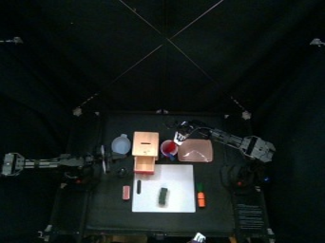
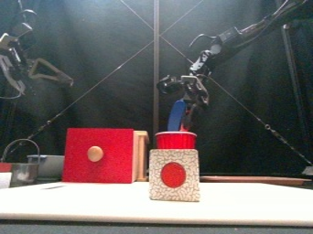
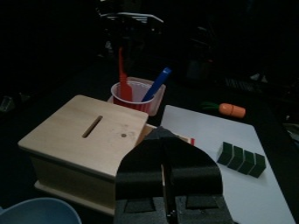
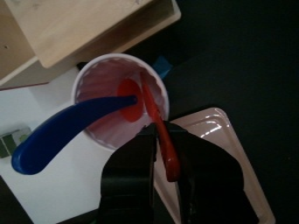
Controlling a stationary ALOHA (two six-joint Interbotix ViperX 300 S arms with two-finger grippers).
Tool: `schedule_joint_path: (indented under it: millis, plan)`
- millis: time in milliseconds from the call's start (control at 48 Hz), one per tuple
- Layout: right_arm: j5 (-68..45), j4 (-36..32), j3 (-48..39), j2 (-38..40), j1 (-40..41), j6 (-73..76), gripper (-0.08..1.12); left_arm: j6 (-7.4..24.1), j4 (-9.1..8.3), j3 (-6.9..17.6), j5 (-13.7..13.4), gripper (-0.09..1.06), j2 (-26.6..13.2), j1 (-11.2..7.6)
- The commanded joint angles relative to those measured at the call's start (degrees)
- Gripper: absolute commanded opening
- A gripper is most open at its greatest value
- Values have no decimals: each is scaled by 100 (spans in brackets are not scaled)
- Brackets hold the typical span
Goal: Place sushi on board then cut the sushi with the knife then place the pieces on the plate
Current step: Grasp knife edge with left hand
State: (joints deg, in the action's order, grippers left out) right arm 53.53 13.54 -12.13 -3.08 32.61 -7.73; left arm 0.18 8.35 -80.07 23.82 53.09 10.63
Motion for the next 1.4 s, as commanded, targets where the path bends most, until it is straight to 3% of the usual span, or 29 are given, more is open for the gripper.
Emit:
schedule_joint_path:
  millis: [21,458,750,1021,1125,1396]
  plan:
    - [70,26,158,378,-9,-18,38,-9,0,70,26,5,-26,26]
    - [-132,-325,62,1775,-88,-44,38,9,0,105,26,6,-26,18]
    - [-2145,-615,-870,2962,-686,-79,38,-9,0,255,44,16,-53,79]
    - [-4351,-299,-2496,3867,-2004,-44,38,-35,-9,527,62,41,-387,18]
    - [-5080,-123,-3094,3999,-2479,-44,38,-26,-18,721,97,57,-606,-158]
    - [-5625,88,-3612,3946,-2892,-44,38,-26,-26,1143,738,101,-1406,-633]
